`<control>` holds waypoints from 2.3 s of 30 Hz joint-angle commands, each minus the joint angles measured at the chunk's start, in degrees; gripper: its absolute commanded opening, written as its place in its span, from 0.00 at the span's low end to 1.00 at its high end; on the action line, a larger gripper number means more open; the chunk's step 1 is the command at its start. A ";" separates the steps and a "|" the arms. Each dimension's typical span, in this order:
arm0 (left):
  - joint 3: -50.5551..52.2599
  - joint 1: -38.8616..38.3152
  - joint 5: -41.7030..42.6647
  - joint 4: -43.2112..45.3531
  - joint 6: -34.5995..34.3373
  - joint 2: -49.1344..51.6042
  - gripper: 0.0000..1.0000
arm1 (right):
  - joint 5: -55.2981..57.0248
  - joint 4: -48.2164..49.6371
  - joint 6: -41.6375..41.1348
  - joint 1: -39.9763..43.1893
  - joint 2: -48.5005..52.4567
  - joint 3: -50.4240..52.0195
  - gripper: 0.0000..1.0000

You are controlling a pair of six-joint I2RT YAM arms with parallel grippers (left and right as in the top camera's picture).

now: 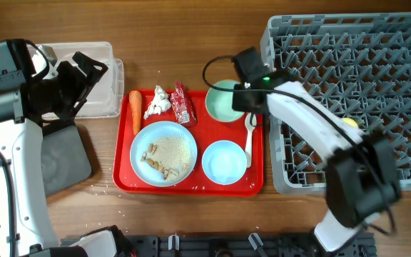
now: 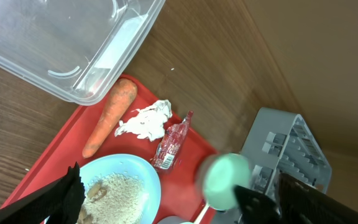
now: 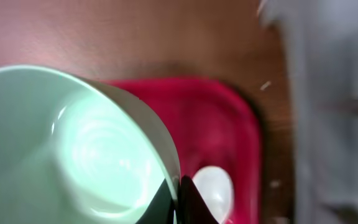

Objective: Sort waste into correct bins and load items into the dishwasher rack
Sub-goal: 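Grasp the light-green bowl with the right gripper and place it in rack, then reach the right gripper to the light-blue bowl and grasp it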

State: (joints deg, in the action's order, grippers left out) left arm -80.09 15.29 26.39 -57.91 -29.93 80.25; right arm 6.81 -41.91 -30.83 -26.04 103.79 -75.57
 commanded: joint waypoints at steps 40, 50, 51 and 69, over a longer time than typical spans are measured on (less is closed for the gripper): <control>-0.39 0.26 -0.13 -0.02 -0.55 -0.37 1.00 | 58.34 21.84 51.67 17.16 8.00 -0.81 0.04; -0.39 0.26 -0.13 -0.02 -0.55 -0.37 1.00 | 46.60 16.09 46.38 10.05 -0.17 -1.05 0.68; -0.39 0.26 -0.13 -0.02 -0.55 -0.37 1.00 | 42.99 13.11 43.87 8.59 -3.10 -1.14 0.73; -0.39 0.26 -0.15 -0.02 -0.55 -0.37 1.00 | -21.88 -18.75 15.85 -2.97 -4.79 0.55 0.54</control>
State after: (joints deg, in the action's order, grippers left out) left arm -80.09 15.29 26.39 -57.91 -29.95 80.25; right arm -10.92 -58.22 -12.84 -27.97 94.00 -75.96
